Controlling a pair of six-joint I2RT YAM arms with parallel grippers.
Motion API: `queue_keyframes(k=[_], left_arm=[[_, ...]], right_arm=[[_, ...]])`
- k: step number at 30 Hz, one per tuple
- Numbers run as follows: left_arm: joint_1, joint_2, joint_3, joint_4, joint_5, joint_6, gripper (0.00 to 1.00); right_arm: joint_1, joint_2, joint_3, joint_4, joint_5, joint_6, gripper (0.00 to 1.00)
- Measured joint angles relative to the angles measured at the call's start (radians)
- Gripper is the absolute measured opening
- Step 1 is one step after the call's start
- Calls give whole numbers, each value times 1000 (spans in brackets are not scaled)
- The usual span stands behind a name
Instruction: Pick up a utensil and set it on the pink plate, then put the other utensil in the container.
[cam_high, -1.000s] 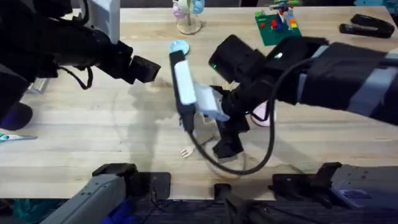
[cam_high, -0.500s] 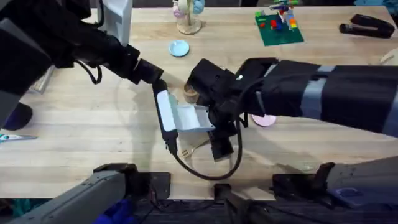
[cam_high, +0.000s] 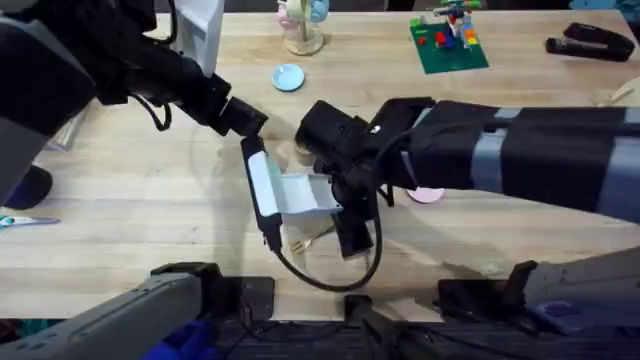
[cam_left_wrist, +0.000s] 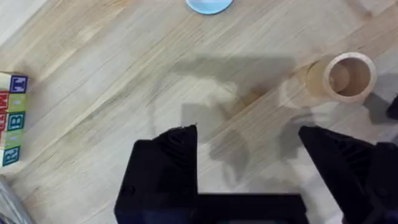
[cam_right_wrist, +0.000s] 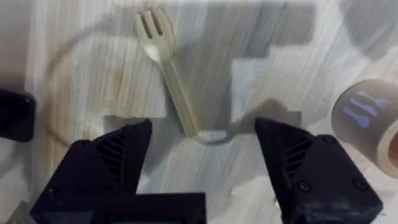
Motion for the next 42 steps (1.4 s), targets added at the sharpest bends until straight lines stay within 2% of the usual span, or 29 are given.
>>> queue_keyframes(k=[7, 10, 14, 19, 27, 42], left_arm=[[0, 0, 0, 4, 16, 2, 992], [0, 0, 0, 4, 20, 3, 993], [0, 0, 0, 4, 23, 3, 993], [0, 0, 0, 4, 23, 3, 993], [0, 0, 0, 4, 23, 3, 992], [0, 0, 0, 4, 23, 4, 993]], right_arm=[[0, 0, 0, 0, -23, -1, 987], [0, 0, 0, 0, -34, -3, 884], [1, 0, 0, -1, -40, -3, 732], [1, 0, 0, -14, -47, -4, 421], [1, 0, 2, -29, -54, -4, 49], [1, -19, 3, -47, -52, -3, 34]])
